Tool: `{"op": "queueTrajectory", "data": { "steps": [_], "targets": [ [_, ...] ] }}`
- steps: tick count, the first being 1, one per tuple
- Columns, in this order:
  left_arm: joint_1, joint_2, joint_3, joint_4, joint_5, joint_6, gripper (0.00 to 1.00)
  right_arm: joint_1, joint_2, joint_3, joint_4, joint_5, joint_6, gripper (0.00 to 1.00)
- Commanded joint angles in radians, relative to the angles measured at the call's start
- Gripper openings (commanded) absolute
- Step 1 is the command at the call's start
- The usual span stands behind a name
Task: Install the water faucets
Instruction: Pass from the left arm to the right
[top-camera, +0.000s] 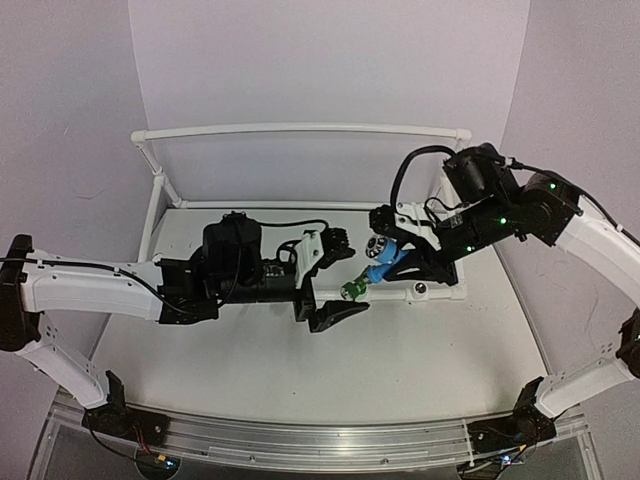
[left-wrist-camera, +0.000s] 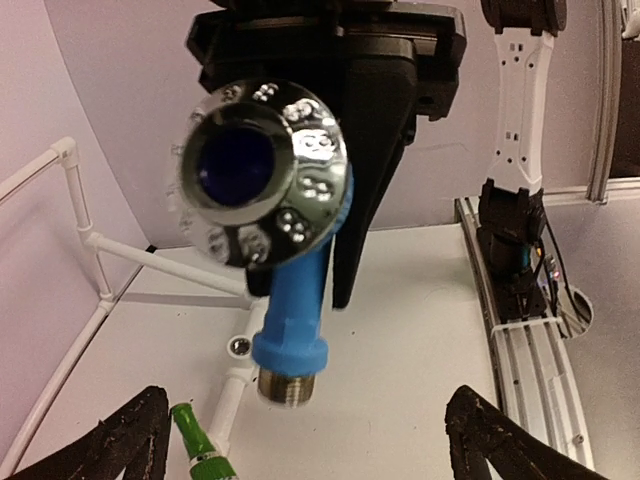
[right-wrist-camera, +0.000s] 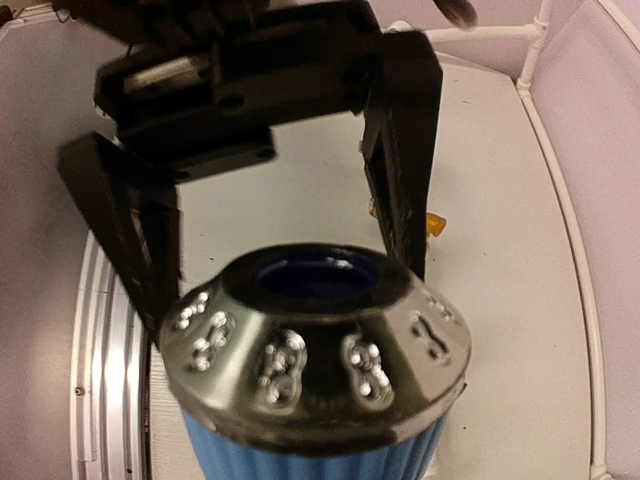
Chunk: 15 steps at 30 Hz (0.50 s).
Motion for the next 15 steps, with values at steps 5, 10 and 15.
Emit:
{"op": "queueTrajectory", "data": {
  "steps": [5, 10, 15],
  "targets": [
    [0.041, -0.133, -0.101, 0.014, -0.142, -0.223, 1.00, -0.205, -0.063, -0.260, 0.167, 0.275, -0.170, 0.00],
    [0.047, -0.159, -0.101, -0.018, -0.346, -0.392, 1.00, -0.269, -0.039, -0.421, 0.312, 0.382, -0.391, 0.00],
    [0.047, -0.159, -0.106, -0.034, -0.370, -0.431, 1.00, -0.274, 0.023, -0.521, 0.419, 0.440, -0.526, 0.00]
  ]
}}
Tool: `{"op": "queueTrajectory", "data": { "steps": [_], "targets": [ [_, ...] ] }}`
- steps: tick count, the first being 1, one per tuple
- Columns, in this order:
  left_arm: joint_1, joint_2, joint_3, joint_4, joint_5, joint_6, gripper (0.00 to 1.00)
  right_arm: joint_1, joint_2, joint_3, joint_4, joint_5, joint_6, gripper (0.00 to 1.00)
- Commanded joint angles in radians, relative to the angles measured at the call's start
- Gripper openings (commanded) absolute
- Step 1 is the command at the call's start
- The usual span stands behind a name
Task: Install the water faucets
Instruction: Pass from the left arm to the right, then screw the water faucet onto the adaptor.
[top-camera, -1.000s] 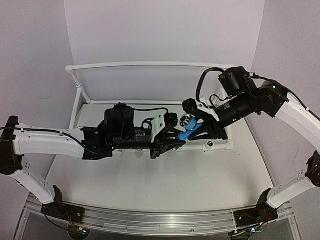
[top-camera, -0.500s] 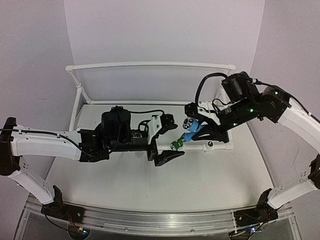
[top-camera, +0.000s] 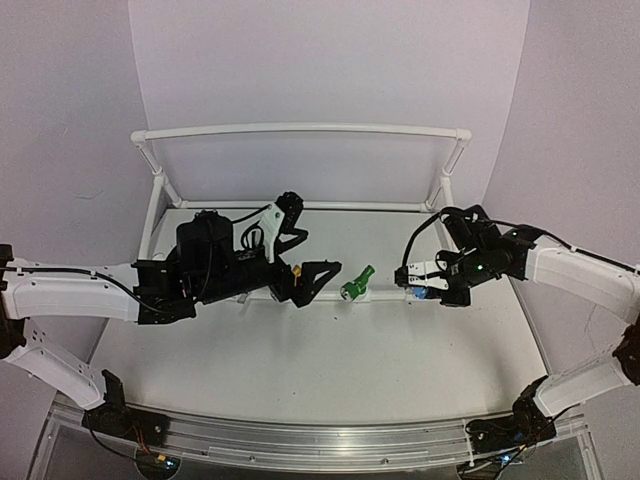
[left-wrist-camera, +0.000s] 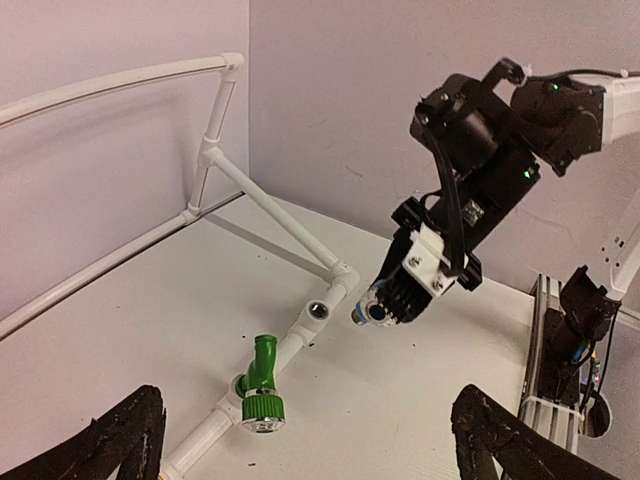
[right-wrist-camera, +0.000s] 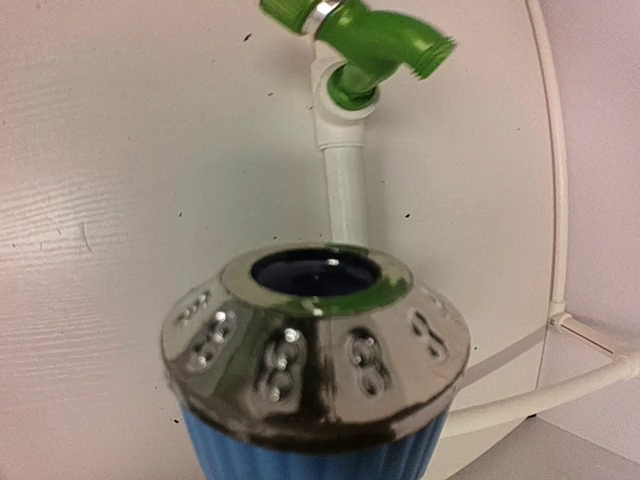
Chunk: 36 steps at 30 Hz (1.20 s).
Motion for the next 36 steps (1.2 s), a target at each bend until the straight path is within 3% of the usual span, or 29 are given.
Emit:
{"op": "queueTrajectory", "data": {
  "steps": [1, 15, 36],
  "targets": [
    [0.001, -0.029, 0.006, -0.032, -0.075, -0.097, 1.00, -0.002, 0.071, -0.032, 0.150, 0.094, -0.161, 0.00],
    [0.001, -0.031, 0.021, -0.060, -0.064, -0.104, 1.00, -0.110, 0.219, 0.045, 0.172, 0.096, -0.273, 0.00],
    [0.002, -0.036, 0.022, -0.062, -0.088, -0.074, 1.00, -0.113, 0.267, 0.032, 0.177, 0.062, -0.297, 0.00]
  ]
}}
